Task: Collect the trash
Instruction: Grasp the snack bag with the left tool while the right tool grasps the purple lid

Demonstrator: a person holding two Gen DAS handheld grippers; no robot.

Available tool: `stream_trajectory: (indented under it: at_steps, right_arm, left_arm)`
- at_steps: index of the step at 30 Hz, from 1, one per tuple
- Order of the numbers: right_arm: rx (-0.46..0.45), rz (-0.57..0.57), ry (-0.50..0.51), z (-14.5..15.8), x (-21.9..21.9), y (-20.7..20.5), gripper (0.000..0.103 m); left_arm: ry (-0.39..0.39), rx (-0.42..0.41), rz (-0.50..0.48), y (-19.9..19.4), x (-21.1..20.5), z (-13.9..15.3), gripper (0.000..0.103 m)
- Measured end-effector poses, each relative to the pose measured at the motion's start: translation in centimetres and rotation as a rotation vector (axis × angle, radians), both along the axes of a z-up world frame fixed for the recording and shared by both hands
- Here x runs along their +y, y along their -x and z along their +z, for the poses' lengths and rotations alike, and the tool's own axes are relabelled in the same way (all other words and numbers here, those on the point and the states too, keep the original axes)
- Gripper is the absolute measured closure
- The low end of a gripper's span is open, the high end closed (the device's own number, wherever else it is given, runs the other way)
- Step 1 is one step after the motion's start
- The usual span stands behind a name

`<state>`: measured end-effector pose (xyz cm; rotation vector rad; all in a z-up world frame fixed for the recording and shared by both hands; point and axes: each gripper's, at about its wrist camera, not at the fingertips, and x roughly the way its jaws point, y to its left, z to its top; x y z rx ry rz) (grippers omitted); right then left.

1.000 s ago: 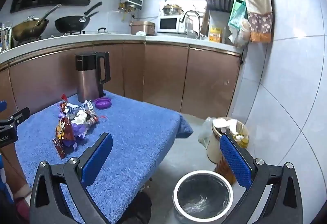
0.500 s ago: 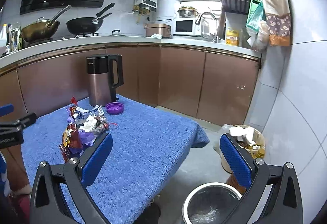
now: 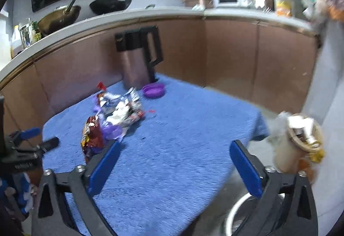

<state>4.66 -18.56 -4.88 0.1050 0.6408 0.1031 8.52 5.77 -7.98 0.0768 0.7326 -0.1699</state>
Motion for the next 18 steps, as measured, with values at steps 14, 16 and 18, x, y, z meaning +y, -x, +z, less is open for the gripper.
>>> stream_trajectory:
  at_steps: [14, 16, 18]
  right_arm:
    - [0.193, 0.214, -0.15, -5.6, 3.9, -12.3, 0.037]
    - [0.196, 0.211, -0.16, -6.1, 4.3, -14.4, 0.038]
    - [0.194, 0.199, -0.175, -6.3, 4.2, -16.7, 0.044]
  left_arm:
    - [0.07, 0.208, -0.096, -6.9, -1.3, -4.6, 0.04]
    - [0.084, 0.218, -0.101, -7.2, -1.0, -4.7, 0.047]
    - [0.119, 0.228, -0.107, -7.5, -0.7, -4.9, 0.052]
